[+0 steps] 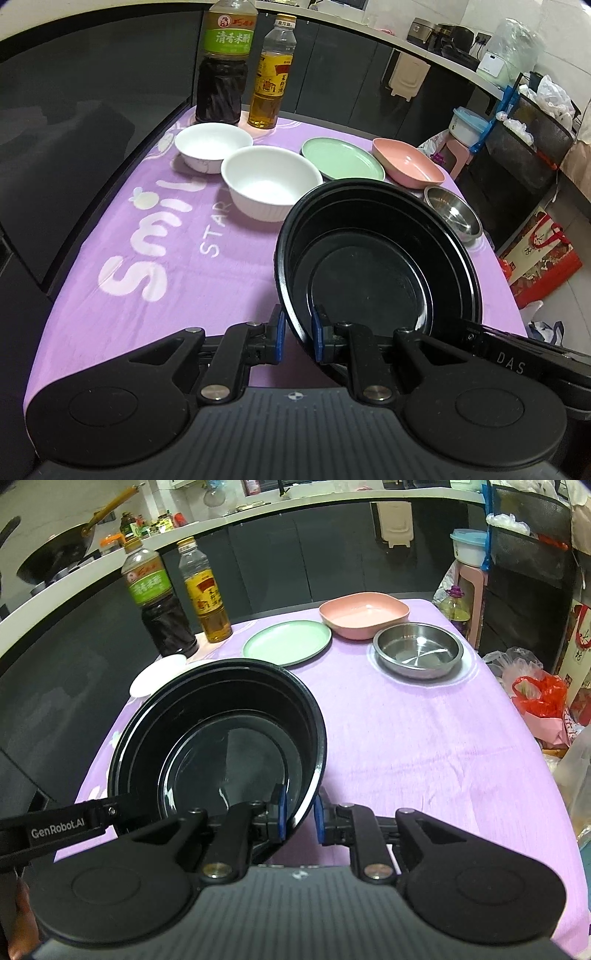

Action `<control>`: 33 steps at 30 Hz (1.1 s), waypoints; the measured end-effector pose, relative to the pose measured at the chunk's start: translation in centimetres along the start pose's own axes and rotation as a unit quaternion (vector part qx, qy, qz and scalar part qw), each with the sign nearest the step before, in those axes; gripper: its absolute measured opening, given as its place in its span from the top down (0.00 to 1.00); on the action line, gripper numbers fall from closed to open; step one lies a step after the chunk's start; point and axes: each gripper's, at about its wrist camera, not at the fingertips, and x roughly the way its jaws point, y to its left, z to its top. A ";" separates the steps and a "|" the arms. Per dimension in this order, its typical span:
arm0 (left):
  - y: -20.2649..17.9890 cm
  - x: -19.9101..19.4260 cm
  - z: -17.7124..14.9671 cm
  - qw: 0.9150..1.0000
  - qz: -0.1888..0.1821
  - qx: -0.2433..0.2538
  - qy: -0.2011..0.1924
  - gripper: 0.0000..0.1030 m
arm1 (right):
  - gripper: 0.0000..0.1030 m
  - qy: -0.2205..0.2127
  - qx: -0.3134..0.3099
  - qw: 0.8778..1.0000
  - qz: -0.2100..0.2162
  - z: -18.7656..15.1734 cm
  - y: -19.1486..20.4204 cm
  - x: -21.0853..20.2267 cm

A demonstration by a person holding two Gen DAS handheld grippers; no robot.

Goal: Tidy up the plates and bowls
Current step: 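Carry the black bowl toward the cloth edge, lower it, open both tools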

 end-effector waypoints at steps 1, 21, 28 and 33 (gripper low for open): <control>0.0 -0.2 -0.2 1.000 0.000 0.000 0.000 0.86 | 0.82 0.001 -0.001 1.000 0.001 -0.3 0.0 -0.1; 1.9 -1.6 -3.1 1.000 0.007 -0.013 0.006 0.86 | 0.81 0.017 -0.010 1.000 0.006 -3.4 1.5 -1.1; 2.6 -1.2 -3.2 1.000 0.013 -0.024 0.012 0.86 | 0.80 0.030 -0.013 0.999 0.010 -3.6 1.9 -0.3; 2.8 -0.3 -3.2 0.999 0.016 -0.027 0.023 0.87 | 0.80 0.038 -0.012 0.999 0.010 -3.5 1.8 0.4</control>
